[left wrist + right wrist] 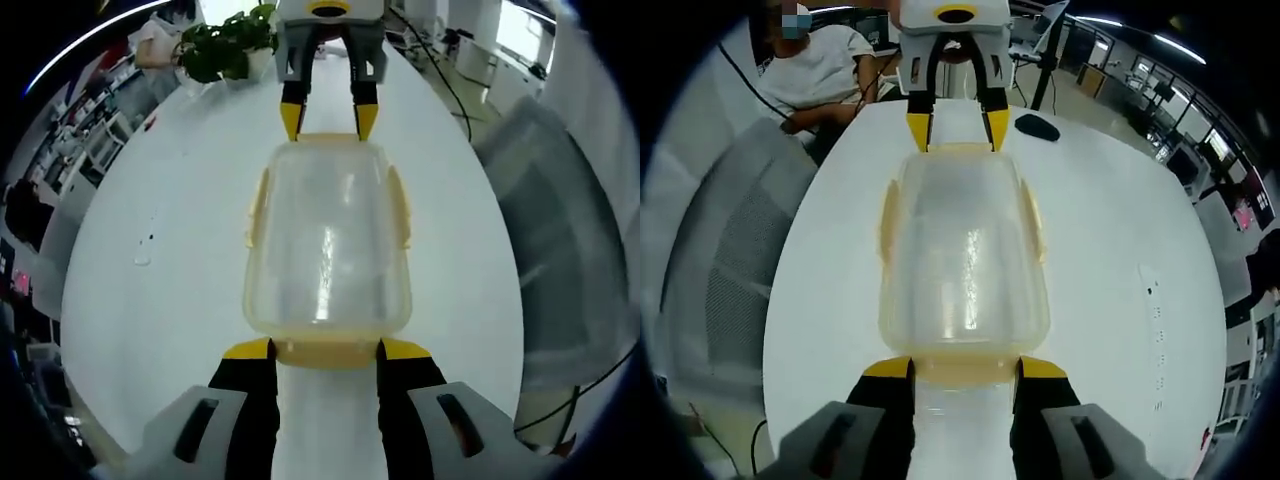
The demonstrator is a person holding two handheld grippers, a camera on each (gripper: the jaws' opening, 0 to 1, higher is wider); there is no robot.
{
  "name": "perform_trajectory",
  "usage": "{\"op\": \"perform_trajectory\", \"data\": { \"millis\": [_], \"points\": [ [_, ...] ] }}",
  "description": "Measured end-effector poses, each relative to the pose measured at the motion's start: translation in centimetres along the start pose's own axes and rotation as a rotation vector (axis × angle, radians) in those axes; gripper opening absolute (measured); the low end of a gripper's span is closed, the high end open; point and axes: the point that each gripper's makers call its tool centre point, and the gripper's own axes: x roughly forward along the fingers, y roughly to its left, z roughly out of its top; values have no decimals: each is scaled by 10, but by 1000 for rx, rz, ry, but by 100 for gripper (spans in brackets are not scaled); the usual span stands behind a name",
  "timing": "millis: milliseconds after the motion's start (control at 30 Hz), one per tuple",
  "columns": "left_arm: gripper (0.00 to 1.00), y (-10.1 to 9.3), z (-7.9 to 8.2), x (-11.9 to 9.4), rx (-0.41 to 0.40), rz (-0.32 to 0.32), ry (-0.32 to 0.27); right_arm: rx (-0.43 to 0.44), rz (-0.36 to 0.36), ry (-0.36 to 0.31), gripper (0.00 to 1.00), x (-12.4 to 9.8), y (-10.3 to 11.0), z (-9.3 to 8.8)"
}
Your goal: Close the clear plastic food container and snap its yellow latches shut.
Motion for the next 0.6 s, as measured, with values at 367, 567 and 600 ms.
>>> {"op": "perform_trajectory", "data": {
  "millis": [367, 567, 600],
  "points": [
    [35, -3, 14, 10, -5, -8, 1, 1, 7, 1, 35, -7, 2, -17],
    [35, -5, 21, 18, -9, -12, -2, 0, 14, -2, 35, -9, 4, -26],
    [35, -6, 22, 19, -8, -13, -1, 2, 15, -2, 35, -9, 4, -27]
  ]
}}
